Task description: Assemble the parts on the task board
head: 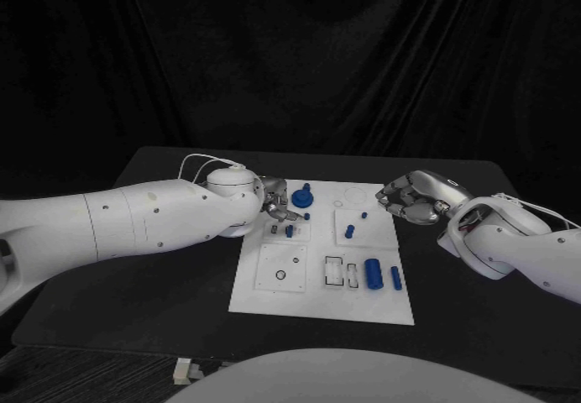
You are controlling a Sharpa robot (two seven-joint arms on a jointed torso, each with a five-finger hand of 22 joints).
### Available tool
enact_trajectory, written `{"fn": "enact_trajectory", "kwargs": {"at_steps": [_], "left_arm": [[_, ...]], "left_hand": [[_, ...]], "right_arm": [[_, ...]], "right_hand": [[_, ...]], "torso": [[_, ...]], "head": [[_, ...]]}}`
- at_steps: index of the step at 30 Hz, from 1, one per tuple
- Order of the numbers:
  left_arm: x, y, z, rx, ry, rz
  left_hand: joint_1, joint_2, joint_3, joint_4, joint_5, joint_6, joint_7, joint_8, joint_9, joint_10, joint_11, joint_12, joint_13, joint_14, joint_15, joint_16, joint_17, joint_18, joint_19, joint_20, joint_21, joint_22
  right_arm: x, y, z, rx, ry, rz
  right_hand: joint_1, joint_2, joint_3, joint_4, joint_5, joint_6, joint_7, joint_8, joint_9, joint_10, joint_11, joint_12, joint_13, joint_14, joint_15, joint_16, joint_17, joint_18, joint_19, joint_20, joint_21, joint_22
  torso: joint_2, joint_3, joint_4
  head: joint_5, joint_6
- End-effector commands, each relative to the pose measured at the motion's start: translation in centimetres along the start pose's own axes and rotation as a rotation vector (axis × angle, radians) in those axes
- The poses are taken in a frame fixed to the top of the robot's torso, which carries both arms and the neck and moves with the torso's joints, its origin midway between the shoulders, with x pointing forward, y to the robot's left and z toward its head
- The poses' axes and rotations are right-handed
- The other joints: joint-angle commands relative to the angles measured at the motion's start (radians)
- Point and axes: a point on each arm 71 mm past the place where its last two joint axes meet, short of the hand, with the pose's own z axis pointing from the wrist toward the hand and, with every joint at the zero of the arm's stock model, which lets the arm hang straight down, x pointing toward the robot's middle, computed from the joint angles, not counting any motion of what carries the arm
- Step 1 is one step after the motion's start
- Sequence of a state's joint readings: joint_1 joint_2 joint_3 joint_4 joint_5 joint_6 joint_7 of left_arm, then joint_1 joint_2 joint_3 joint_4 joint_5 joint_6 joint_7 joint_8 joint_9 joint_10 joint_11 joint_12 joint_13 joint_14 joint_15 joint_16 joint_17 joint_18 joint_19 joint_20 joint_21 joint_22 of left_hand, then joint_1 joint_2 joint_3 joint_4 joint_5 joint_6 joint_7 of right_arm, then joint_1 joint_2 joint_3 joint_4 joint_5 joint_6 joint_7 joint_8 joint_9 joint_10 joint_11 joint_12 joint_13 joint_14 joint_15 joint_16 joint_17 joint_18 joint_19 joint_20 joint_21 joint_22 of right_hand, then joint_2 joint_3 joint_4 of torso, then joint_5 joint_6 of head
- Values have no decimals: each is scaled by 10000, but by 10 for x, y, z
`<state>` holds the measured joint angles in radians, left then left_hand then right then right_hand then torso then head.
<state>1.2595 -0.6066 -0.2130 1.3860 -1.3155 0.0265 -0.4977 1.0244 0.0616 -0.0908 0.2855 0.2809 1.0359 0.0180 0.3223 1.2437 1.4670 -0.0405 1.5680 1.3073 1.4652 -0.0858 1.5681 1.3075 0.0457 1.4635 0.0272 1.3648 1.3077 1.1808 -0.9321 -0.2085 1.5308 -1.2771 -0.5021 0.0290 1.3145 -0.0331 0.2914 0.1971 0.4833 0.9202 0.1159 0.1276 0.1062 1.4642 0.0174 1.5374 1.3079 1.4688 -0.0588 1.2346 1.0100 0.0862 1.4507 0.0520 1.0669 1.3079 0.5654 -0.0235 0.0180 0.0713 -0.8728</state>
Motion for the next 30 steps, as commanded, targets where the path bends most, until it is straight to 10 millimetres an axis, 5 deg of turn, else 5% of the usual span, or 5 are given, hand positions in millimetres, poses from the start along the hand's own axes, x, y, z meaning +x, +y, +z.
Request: {"fn": "enact_trajectory", "kwargs": {"at_steps": [1,12,19,30], "left_arm": [[4,0,-1,-91,773,-54],[5,1,-10,276,-282,-476],[10,3,-22,760,-1908,-763],[31,10,-34,1075,-3942,-1320]], "left_hand": [[120,8,-49,14,190,-38,7,-49,7,1038,-54,27,2635,1056,-38,27,2633,41,-42,-23,-27,1973],[165,-115,-139,9,118,-51,14,-66,23,1038,-50,27,2635,1056,-39,27,2633,57,-73,-24,-93,1952],[353,-294,-378,25,-187,-1013,337,-667,-235,1038,213,27,2635,1056,161,27,2633,124,-268,124,-452,1847],[1113,-402,-358,-32,445,-2246,788,-1327,-740,583,621,-417,2191,1056,518,27,2633,228,-577,456,-971,1706]], "right_arm": [[1,-1,0,81,63,1],[2,0,0,58,58,9],[1,-1,-1,76,36,10],[3,-2,-3,122,53,24]], "right_hand": [[95,5,5,-28,57,41,2,39,-14,698,79,-36,1893,122,76,-35,-12,96,15,13,-18,1210],[95,5,5,-28,57,41,2,39,-14,698,79,-36,1893,122,76,-35,-12,96,15,13,-18,1210],[95,5,5,-28,57,41,2,39,-14,698,79,-36,1893,122,76,-35,-12,96,15,13,-18,1210],[85,-12,3,-33,61,34,5,32,-20,701,82,-33,1900,126,79,-27,1,94,18,15,-8,1215]], "torso": [[10,0,10],[21,-2,17],[6,0,15],[4,0,10]], "head": [[5,2],[-9,2],[-32,2],[-46,2]]}}
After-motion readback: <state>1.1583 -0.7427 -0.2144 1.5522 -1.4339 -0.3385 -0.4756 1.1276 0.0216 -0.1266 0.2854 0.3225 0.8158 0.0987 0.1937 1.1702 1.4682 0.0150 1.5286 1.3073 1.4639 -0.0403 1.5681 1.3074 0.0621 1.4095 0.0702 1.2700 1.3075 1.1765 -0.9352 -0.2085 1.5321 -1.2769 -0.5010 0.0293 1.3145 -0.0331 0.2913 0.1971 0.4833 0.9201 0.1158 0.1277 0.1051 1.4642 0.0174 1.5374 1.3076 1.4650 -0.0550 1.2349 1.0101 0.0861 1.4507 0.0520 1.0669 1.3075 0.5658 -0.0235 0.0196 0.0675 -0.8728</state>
